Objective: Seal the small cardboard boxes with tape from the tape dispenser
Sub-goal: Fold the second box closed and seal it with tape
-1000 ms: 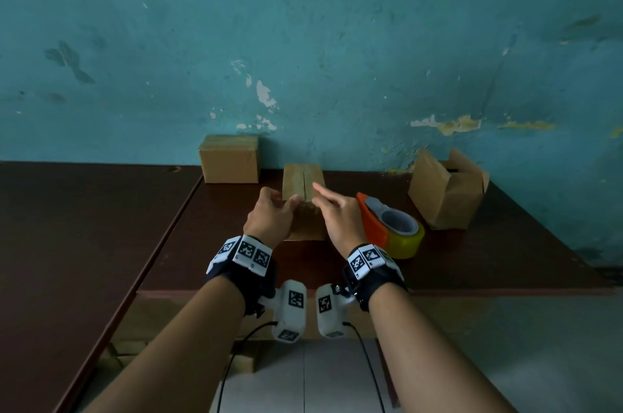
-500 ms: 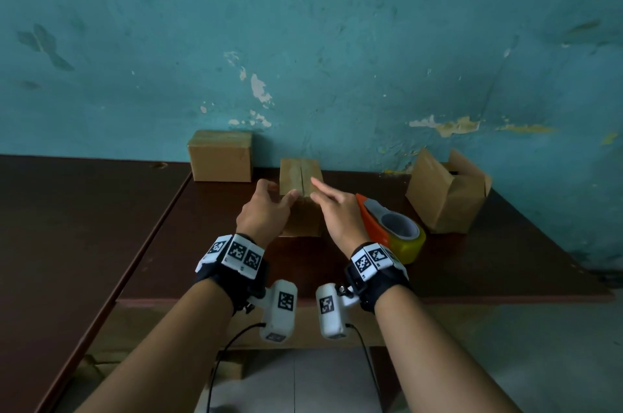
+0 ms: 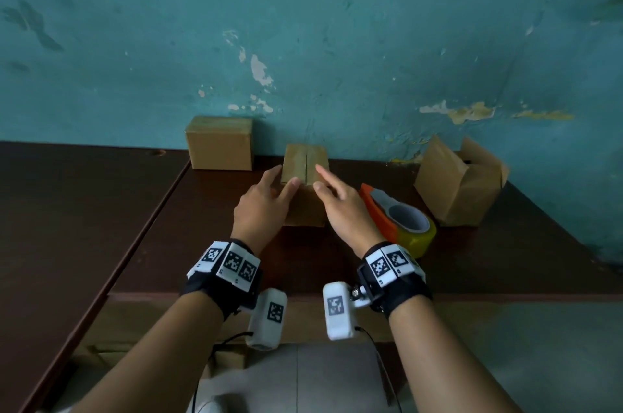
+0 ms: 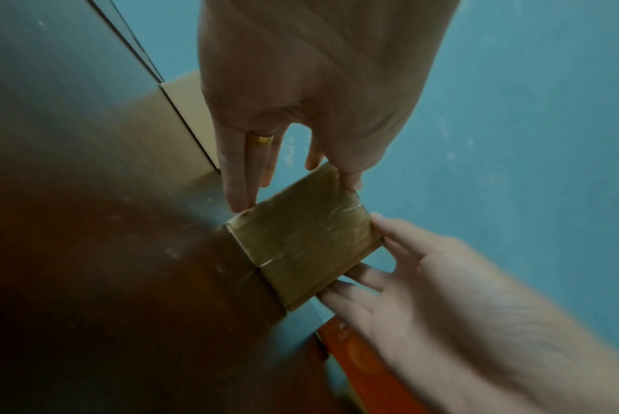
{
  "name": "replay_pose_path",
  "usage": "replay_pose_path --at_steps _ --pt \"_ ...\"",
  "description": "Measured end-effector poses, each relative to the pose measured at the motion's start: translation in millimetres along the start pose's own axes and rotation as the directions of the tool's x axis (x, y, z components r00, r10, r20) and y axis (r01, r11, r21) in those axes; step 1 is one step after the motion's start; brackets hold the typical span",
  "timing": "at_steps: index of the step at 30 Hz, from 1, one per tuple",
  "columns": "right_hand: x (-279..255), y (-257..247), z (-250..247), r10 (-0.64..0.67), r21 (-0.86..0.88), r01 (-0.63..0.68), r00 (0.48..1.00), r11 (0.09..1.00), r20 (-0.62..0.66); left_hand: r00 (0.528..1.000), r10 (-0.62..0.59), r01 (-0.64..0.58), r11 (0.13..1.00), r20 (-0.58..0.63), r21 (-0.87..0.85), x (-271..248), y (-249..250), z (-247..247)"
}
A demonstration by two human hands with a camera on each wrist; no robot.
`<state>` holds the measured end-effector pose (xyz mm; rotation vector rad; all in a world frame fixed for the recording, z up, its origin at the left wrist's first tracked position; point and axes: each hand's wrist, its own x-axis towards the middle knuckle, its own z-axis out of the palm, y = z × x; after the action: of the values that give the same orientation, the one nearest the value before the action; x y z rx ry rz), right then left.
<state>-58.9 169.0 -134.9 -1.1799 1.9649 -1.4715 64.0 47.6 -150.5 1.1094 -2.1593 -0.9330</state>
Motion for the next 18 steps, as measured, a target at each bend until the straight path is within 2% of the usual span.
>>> replay_pose_path --at_steps 2,4,7,10,12,14,16,18 --pt "-4.9 -3.3 -5.7 -0.002 -0.034 0.003 1.000 0.999 0.026 1.000 0.016 -0.017 0.997 -0.011 -0.077 -1.3 -3.1 2.3" --pt "-6.4 -7.3 -13.2 -0.028 -0.058 0.028 1.000 0.998 -0.008 0.999 0.024 -0.027 0.992 -0.024 -0.127 -2.1 -2.9 3.4" --pt "-4.9 -11.9 -28.8 -0.045 -0.079 0.034 0.989 0.996 -0.142 0.998 0.064 -0.068 0.985 -0.029 -0.160 -4.0 1.5 0.9" --pt "-3.4 -14.3 -46.2 -0.058 -0.177 0.006 0.955 0.984 -0.289 0.988 0.156 -0.154 0.976 -0.002 -0.151 -4.8 2.9 -3.4" --pt "-2.0 -11.3 -54.2 -0.052 -0.280 -0.062 0.922 0.958 -0.384 0.980 0.197 -0.193 0.975 0.024 -0.105 -4.8 2.6 -4.7" --pt "-1.5 -8.2 -57.2 -0.006 -0.404 -0.190 0.900 0.895 -0.436 0.978 0.209 -0.207 0.976 0.026 -0.063 -6.8 3.2 -4.2" --pt "-1.6 -6.8 -56.6 0.097 -0.528 -0.361 0.882 0.769 -0.462 0.978 0.205 -0.207 0.977 -0.041 -0.048 -8.5 2.9 -2.1" --pt "-5.4 -5.2 -53.7 0.206 -0.587 -0.471 0.863 0.659 -0.462 0.973 0.202 -0.207 0.977 -0.108 -0.045 -10.6 3.4 0.5"
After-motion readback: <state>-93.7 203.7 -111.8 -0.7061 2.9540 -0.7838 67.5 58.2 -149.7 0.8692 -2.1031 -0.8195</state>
